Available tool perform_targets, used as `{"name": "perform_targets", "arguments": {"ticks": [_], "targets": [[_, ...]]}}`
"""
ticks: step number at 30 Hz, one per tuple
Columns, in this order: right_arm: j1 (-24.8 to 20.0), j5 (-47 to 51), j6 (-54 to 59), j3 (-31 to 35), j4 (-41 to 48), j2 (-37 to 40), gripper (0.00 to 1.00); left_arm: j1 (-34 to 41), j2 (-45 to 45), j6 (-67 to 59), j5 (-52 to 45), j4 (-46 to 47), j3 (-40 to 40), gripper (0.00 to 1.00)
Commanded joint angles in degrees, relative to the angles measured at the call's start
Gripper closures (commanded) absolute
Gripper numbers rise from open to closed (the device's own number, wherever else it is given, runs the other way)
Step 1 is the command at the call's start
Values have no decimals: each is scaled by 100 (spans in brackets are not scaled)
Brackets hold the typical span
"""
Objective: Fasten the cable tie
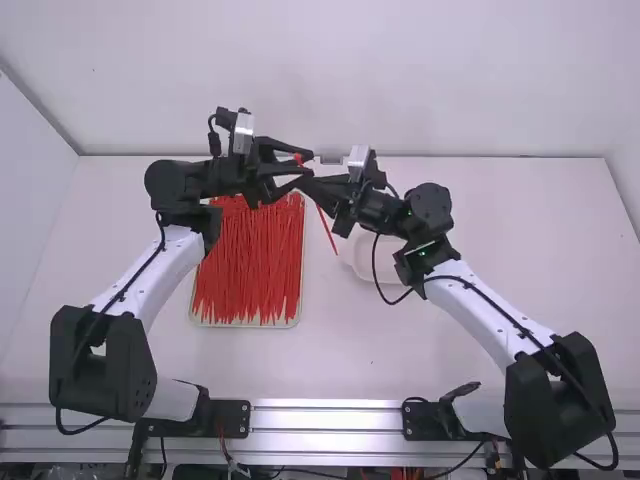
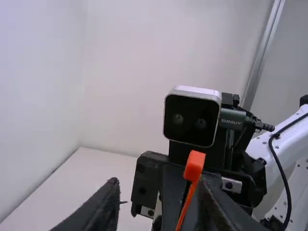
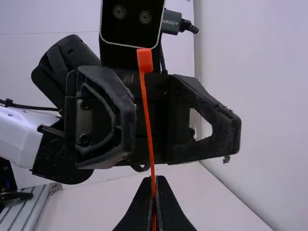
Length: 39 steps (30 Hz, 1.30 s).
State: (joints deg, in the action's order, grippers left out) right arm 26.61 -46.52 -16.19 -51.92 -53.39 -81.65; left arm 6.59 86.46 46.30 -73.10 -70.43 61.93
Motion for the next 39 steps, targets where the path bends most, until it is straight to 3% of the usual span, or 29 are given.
{"name": "perform_targets", "arguments": {"ticks": [1, 10, 15, 16, 24, 25, 26, 27, 28, 39], "targets": [[0, 33, 13, -175, -28, -39, 100, 13, -13, 79, 101, -57, 155, 69], [-11, 50, 11, -175, -68, -39, 100, 17, -13, 358, 350, -118, 153, 78], [-70, 52, 11, -175, -63, -39, 100, 17, -13, 361, 352, -245, 153, 88], [-68, 50, 13, -175, -66, -39, 100, 17, -13, 363, 354, -249, 153, 98], [-70, 50, -26, -175, -22, -39, 100, 15, -13, 385, 356, -90, 155, 98], [-76, 50, -24, -175, -17, -39, 94, 15, -13, 385, 356, -44, 155, 98], [-107, 52, -28, -175, 39, -39, 65, 4, -13, 376, 356, 42, 155, 98], [-157, 52, -26, -175, 129, -39, 18, -33, -13, 345, 350, 133, 155, 98], [-186, 50, -31, -175, 131, -39, 1, -74, -15, 332, 339, 208, 155, 98], [-660, -9, -24, -168, 868, -39, 1, -621, -13, 184, -13, 1285, 155, 98]]}}
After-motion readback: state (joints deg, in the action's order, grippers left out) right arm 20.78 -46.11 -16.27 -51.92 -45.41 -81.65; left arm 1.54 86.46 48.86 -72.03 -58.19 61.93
